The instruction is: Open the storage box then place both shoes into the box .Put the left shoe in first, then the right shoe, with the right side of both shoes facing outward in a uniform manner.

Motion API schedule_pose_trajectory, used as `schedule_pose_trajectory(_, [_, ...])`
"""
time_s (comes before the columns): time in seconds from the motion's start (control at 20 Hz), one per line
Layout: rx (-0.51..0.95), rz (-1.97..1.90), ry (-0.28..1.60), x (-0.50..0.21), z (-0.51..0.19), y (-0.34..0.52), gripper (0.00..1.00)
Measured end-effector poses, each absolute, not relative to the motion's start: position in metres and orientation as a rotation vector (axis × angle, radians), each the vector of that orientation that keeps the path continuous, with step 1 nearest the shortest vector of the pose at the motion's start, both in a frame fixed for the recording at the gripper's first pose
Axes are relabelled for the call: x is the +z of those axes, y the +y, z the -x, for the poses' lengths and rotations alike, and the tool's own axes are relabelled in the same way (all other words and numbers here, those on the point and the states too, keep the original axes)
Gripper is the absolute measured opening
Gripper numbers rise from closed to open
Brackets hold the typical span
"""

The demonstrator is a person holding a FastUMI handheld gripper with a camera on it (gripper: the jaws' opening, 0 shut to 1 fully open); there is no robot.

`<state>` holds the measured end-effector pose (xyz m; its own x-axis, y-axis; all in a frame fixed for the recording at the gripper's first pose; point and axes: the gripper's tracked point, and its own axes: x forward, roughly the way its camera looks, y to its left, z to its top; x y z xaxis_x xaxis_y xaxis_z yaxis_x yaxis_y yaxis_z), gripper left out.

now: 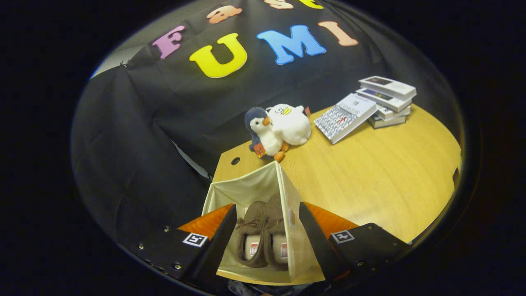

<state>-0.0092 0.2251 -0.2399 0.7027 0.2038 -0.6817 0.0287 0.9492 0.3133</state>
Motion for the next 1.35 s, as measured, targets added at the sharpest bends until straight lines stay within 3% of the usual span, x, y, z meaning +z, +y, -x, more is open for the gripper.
schedule_pose_trajectory(0.4, [0.158, -0.161, 0.526, -0.138, 0.002, 0.168, 0.98])
schedule_pose_trajectory(0.75, [0.1, 0.072, 0.306, -0.057, 0.003, 0.089, 0.98])
schedule_pose_trajectory(1.35, [0.056, 0.152, 0.19, -0.028, 0.007, 0.027, 0.98])
